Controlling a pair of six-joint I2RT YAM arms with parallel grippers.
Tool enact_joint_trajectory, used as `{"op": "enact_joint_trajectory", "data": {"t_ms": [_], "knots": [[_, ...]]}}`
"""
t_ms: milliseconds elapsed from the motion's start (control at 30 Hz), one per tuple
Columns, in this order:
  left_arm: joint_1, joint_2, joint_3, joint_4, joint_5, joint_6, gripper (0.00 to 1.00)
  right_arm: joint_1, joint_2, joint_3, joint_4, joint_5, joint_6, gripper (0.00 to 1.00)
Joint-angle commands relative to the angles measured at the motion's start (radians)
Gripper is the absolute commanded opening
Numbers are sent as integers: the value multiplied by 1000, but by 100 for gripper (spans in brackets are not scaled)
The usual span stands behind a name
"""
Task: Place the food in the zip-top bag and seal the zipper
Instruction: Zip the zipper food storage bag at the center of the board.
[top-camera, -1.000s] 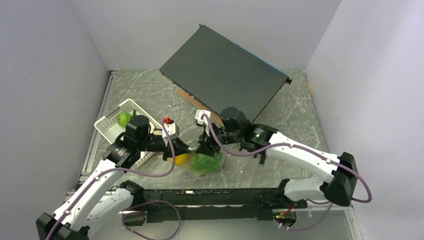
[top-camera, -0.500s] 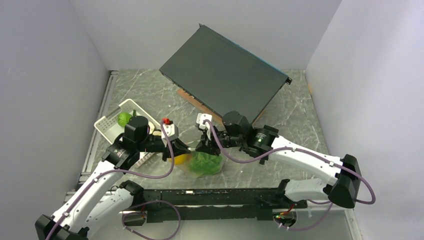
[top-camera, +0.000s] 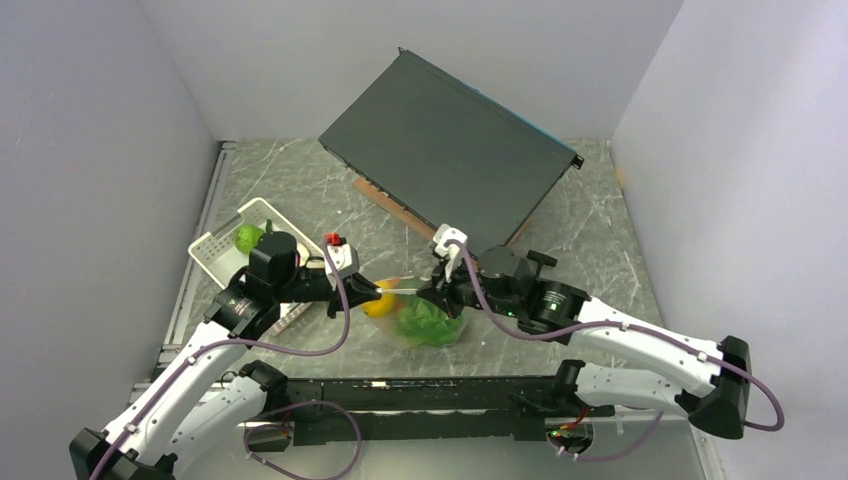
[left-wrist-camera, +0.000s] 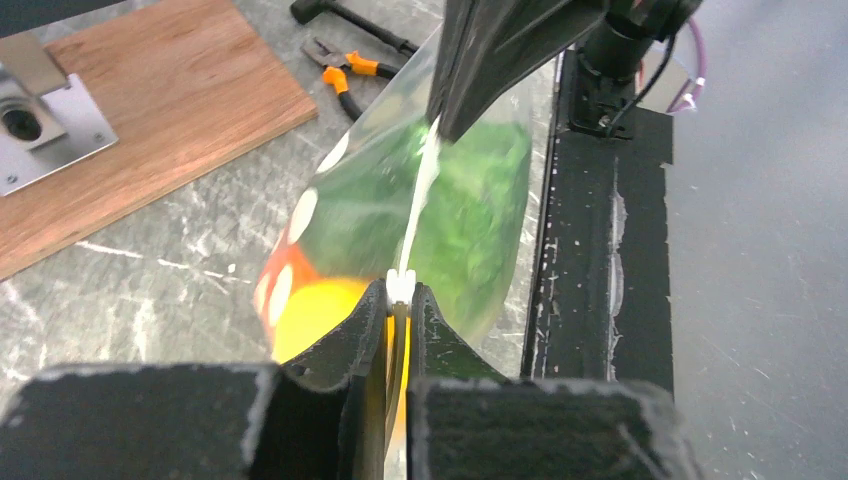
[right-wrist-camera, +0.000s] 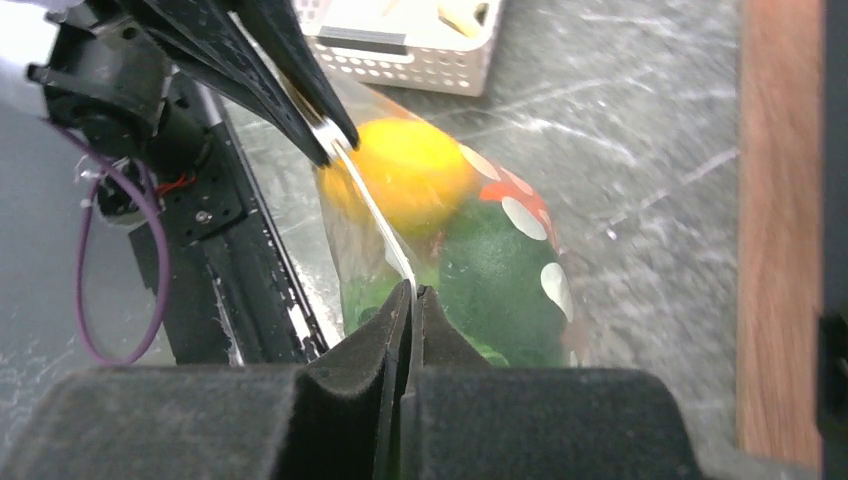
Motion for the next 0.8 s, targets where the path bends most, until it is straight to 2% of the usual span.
{"op": "enact_joint_trajectory", "data": {"t_ms": [0, 200, 533, 567, 633, 767], "knots": [[9, -21, 40, 7, -116, -21, 3, -10, -115, -36, -132, 226, 112, 0], [9, -39, 30, 16, -179, -23, 8, -8, -222, -49, -216, 296, 151, 0], [9, -42, 20, 19, -253, -25, 20, -8, -264, -37, -233, 298, 157, 0], [9, -43, 19, 20, -251, -25, 26, -9, -265, -36, -228, 293, 154, 0], [8, -46, 19, 21, -251, -23, 45, -8, -259, -32, -213, 283, 153, 0], [8, -80, 5, 46, -293, -31, 71, -6, -230, -17, -170, 277, 155, 0]]}}
